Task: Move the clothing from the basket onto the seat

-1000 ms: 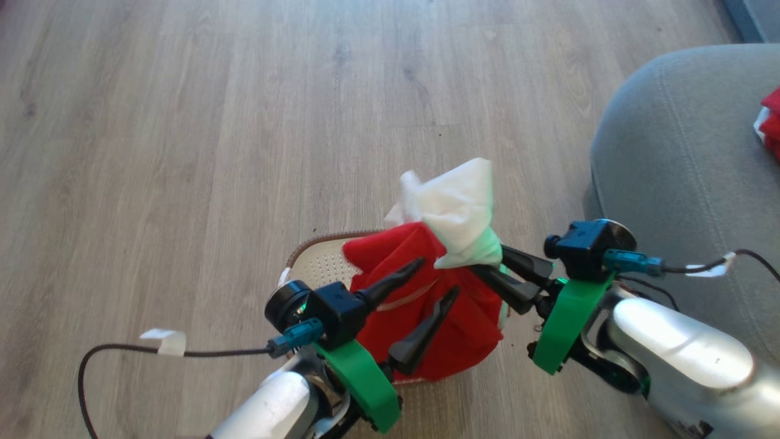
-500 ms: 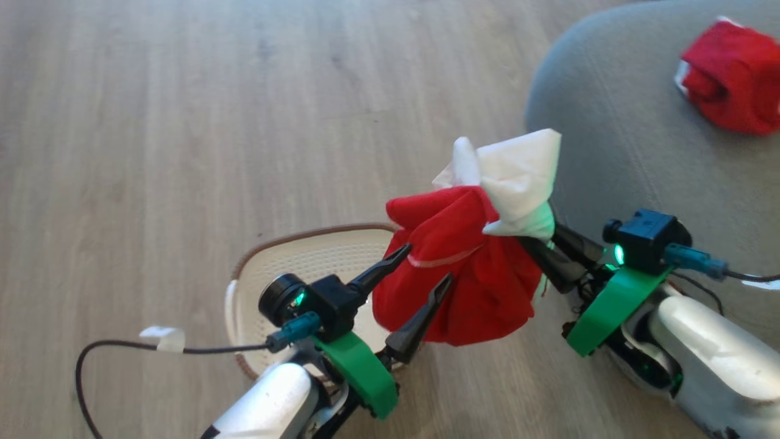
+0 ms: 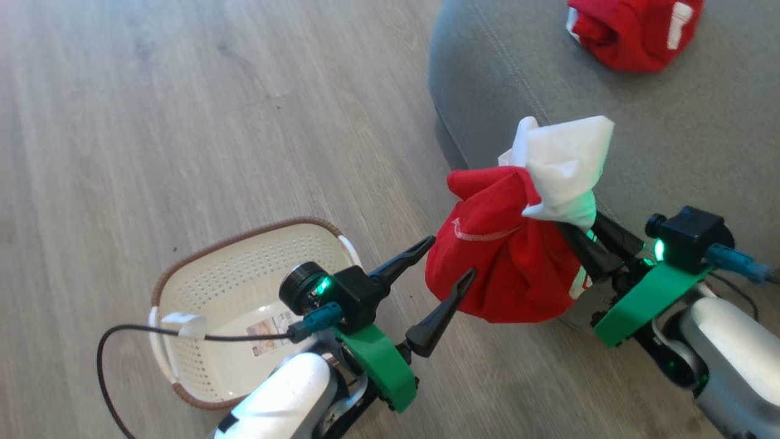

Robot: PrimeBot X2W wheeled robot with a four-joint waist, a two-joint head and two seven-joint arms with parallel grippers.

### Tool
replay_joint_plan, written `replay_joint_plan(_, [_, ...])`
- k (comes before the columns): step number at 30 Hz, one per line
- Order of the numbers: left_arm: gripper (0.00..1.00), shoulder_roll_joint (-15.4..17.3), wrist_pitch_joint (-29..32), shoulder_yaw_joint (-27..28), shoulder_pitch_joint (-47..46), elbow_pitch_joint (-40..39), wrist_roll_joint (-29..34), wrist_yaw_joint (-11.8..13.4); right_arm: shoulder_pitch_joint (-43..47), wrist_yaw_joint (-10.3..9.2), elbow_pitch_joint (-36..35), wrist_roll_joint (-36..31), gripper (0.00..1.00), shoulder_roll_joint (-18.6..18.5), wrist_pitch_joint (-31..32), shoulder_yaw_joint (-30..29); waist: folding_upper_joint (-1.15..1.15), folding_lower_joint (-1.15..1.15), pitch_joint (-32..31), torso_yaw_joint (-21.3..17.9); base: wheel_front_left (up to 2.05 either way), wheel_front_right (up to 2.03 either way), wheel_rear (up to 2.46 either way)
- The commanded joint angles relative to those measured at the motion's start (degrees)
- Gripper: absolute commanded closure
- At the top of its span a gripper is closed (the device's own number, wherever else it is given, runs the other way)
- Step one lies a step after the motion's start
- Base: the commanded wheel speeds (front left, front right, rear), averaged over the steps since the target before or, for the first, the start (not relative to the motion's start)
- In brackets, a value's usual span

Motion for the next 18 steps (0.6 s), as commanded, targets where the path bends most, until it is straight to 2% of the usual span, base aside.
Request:
replay_joint_plan(1, [0.0, -0.2, -0.7, 1.4, -2.7, -1.4, 0.3, 0.0, 0.3, -0.01, -1.9, -0.5, 1.0, -0.4, -0.6, -1.3, 0.0, 0.0, 1.0, -1.5, 0.0, 0.0, 0.0])
replay_joint_plan(7, [0.0, -0.2, -0.2, 1.2, -4.6, -1.4, 0.7, 0.1, -0.8, -0.01, -1.8, -1.2, 1.0, 1.2, -0.6, -6.3, 0.0, 0.0, 5.2, -1.7, 0.0, 0.0, 0.0])
replay_joint_plan(14, [0.0, 1.0, 2.5, 2.1, -12.2, -2.6, 2.9, -0.1, -8.9, -0.01, -0.3, -1.5, 1.0, 4.5, -0.6, -15.3, 0.0, 0.0, 17.3, 0.6, 0.0, 0.0, 0.0])
replay_joint_plan(18, [0.0, 2.4, 4.0, 3.6, -17.4, -3.7, 4.3, 0.0, -17.4, -0.01, 3.2, -1.4, 1.0, 4.0, -0.6, -19.7, 0.0, 0.0, 24.9, 1.9, 0.0, 0.0, 0.0])
